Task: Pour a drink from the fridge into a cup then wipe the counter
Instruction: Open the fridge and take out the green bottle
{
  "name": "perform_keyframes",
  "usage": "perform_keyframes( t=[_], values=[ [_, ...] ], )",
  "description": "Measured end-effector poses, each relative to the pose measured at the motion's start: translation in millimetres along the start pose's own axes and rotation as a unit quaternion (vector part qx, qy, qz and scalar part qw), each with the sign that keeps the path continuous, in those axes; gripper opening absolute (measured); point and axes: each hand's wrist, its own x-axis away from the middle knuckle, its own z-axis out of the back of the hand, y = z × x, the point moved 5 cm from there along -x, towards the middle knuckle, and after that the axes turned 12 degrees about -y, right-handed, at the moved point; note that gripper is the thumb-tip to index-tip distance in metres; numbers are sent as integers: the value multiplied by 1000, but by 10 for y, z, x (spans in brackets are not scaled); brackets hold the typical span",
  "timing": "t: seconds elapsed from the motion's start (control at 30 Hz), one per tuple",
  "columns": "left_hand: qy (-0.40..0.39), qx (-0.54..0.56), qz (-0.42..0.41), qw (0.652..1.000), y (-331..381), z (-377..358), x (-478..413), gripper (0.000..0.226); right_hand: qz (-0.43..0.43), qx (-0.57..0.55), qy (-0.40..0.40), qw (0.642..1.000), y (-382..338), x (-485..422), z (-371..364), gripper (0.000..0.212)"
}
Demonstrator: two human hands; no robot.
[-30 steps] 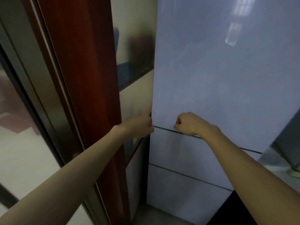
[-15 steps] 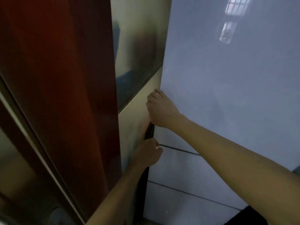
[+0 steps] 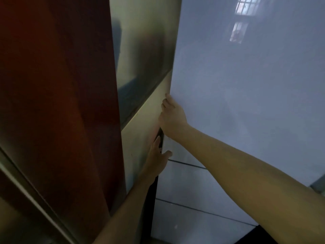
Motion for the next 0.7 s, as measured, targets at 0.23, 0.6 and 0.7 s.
perform_keyframes(
  t=[0.23,0.6,0.7],
  values=[
    [19,64,-46,997,27,-7,-27,62,6,-41,38,998,-50,93,15,34],
    [155,68,-63,984,62,-49,972,25,57,-62,142,986,-177,1032,180,33],
    [186,63,-72,978,84,-137,1365,35,64,-72,162,982,-203,1436,199,35]
  ],
)
